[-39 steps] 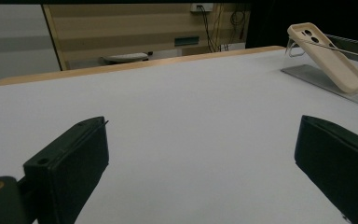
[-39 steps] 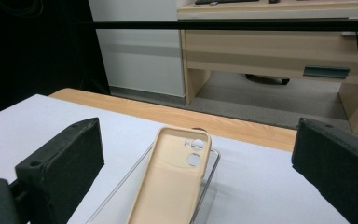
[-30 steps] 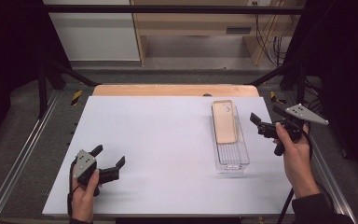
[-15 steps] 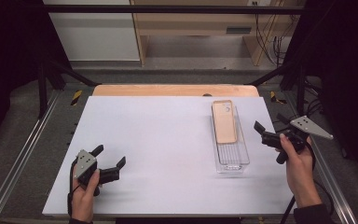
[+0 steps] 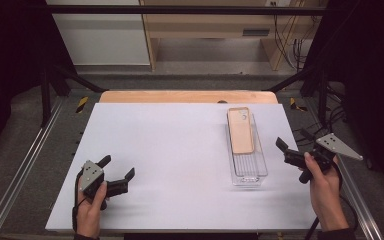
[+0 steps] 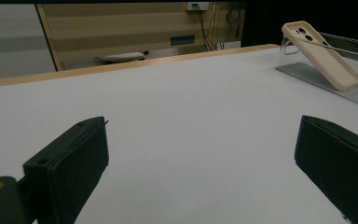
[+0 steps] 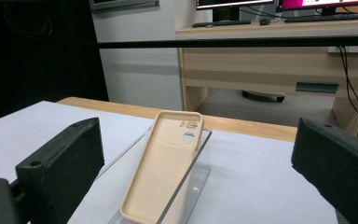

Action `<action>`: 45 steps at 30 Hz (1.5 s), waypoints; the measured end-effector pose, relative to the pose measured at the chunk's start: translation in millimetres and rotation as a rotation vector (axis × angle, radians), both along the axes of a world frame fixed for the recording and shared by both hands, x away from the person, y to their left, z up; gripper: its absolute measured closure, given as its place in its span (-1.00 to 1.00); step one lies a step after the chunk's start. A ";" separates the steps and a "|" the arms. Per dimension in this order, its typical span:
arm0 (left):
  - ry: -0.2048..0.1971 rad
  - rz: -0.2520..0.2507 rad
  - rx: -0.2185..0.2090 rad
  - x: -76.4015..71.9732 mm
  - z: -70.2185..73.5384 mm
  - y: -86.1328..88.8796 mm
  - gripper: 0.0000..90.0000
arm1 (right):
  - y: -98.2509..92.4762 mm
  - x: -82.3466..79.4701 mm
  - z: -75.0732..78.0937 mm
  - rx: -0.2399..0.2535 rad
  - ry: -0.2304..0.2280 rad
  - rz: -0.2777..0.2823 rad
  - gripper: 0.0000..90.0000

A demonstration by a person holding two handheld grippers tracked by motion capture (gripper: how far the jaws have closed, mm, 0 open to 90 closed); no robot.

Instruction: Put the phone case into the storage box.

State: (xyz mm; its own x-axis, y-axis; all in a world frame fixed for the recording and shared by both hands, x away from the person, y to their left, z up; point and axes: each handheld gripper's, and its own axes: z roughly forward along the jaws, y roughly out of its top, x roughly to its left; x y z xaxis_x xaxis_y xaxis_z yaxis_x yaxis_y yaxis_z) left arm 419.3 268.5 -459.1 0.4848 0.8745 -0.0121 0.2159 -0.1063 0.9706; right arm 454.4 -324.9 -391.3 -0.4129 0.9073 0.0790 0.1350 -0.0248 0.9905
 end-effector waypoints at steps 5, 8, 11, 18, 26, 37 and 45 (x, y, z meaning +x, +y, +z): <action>-0.006 -0.004 -0.012 -1.4 1.8 0.5 -0.94 | -4.2 -6.4 -2.2 0.002 -0.008 -0.004 -0.94; -0.006 -0.010 -0.009 -2.2 2.5 0.2 -0.94 | -6.6 -10.3 -4.3 0.005 -0.009 -0.005 -0.94; -0.009 -0.014 -0.010 -2.9 3.1 -0.4 -0.94 | -8.7 -14.8 -6.3 0.007 -0.009 -0.008 -0.94; -0.011 -0.020 -0.013 -4.0 3.9 -0.9 -0.94 | -10.9 -24.5 -11.4 0.003 -0.019 -0.008 -0.94; -0.011 -0.028 -0.020 -4.5 4.0 -1.6 -0.94 | -8.8 -32.7 -16.6 -0.014 -0.034 0.012 -0.94; -0.021 -0.038 -0.022 -6.9 5.2 -2.8 -0.94 | -0.6 -42.4 -20.8 -0.047 -0.070 0.054 -0.94; -0.037 -0.033 -0.034 -9.6 6.5 0.2 -0.94 | 7.6 -45.9 -25.2 -0.049 -0.078 0.074 -0.94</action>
